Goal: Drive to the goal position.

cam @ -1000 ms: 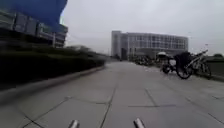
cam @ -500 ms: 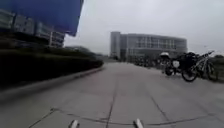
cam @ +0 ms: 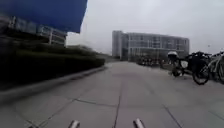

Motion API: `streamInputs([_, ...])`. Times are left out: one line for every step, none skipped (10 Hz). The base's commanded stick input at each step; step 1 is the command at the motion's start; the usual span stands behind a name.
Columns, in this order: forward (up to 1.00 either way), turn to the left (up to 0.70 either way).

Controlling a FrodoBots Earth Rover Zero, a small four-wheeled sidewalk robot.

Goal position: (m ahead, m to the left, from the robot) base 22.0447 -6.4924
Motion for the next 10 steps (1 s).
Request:
streamInputs([0.85, -0.08])
streamInputs([0.85, -0.04])
streamInputs([0.85, -0.04])
streamInputs([0.85, -0.04])
streamInputs([0.85, -0.04])
streamInputs([0.85, -0.04])
streamInputs([0.85, -0.04])
streamInputs([0.85, -0.04])
streamInputs([0.85, -0.04])
streamInputs([0.85, -0.04])
